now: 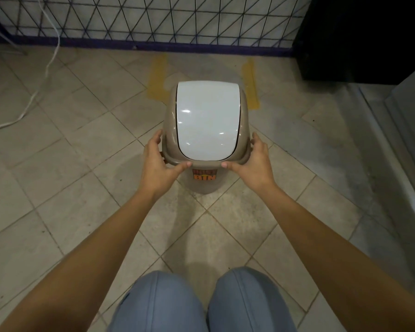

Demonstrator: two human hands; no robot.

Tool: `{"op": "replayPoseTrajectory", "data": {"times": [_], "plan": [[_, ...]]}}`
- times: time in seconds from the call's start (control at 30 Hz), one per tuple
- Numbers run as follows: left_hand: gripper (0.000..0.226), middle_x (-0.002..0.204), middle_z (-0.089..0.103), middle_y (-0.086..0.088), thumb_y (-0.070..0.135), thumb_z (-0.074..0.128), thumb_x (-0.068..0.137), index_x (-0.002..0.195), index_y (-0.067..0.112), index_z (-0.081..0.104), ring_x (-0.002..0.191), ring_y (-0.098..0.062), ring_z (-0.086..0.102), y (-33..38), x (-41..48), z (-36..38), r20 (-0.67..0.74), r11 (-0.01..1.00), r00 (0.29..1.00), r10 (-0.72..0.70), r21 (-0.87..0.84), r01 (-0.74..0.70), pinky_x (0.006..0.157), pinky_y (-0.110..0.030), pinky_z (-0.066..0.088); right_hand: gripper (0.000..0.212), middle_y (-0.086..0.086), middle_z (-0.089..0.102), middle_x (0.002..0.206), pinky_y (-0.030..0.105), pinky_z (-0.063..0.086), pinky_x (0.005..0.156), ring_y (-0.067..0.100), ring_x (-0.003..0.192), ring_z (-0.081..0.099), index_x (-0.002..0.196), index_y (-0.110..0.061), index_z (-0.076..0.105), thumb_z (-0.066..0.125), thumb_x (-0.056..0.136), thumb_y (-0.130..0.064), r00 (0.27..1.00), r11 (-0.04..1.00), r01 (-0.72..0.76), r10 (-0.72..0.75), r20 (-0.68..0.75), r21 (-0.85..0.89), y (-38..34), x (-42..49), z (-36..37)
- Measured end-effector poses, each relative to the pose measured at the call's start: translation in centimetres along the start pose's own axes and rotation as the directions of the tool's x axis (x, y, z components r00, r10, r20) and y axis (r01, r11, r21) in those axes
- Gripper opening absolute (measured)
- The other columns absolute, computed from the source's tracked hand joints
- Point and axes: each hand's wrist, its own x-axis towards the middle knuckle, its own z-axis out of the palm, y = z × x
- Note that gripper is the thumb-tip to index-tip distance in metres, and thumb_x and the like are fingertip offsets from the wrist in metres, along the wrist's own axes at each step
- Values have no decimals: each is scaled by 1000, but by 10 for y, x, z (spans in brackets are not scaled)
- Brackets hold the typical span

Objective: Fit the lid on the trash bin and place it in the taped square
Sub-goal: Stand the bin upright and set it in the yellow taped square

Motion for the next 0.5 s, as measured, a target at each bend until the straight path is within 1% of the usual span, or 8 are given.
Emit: {"op": "replayPoseTrajectory", "data": {"times": [0.07,0.13,0.17,0.2,0.27,0.33,0.43,0.5], "plan": [[100,145,34,1,26,84,67,145,18,23,126,-18,44,1,6,0,16,996,998,-64,-56,64,101,-39,45,97,6,44,135,36,37,107,21,127,41,139,-14,34,87,58,-23,999,998,-32,30,32,55,2,5,2],[87,126,49,19,18,84,66,138,19,35,111,-1,53,2,13,0,35,995,998,-49,-83,52,93,-30,50,95,6,47,135,42,41,104,21,125,44,138,-15,36,88,58,-21,998,995,-53,50,37,83,1,8,4],[83,117,51,25,16,84,66,136,20,39,104,3,55,2,17,0,35,995,998,-45,-82,48,89,-26,52,95,6,48,135,43,41,104,21,126,44,138,-15,36,88,58,-21,998,994,-62,59,33,86,0,11,5],[82,115,52,24,16,84,66,136,20,41,103,2,56,2,20,-1,38,995,998,-53,-80,56,88,-26,52,96,6,47,135,43,41,104,21,126,44,138,-15,36,88,58,-21,998,994,-67,65,26,88,-1,13,7],[86,127,53,8,17,84,65,138,18,39,113,-13,55,1,28,-2,51,994,996,-73,-72,77,95,-35,50,95,6,47,136,42,40,104,22,127,43,138,-15,35,87,59,-21,998,995,-65,65,7,82,-4,16,9],[93,136,48,-2,21,85,64,141,17,34,120,-22,51,-2,35,-2,56,993,992,-111,-44,113,100,-43,46,93,6,48,136,42,41,104,22,126,44,138,-15,36,87,60,-20,998,995,-62,62,6,73,-7,18,10],[102,138,45,-8,23,87,61,144,17,27,122,-25,49,-4,43,-1,68,983,982,-175,-36,178,101,-45,44,94,6,46,138,41,40,105,23,127,43,139,-15,33,86,61,-18,995,991,-95,93,20,96,-11,23,9],[105,136,46,-9,24,88,59,143,18,25,120,-25,50,-4,48,0,64,977,976,-207,-38,210,100,-45,45,95,6,45,140,36,38,104,22,127,43,140,-14,32,86,61,-17,994,990,-109,107,29,92,-12,28,7]]}}
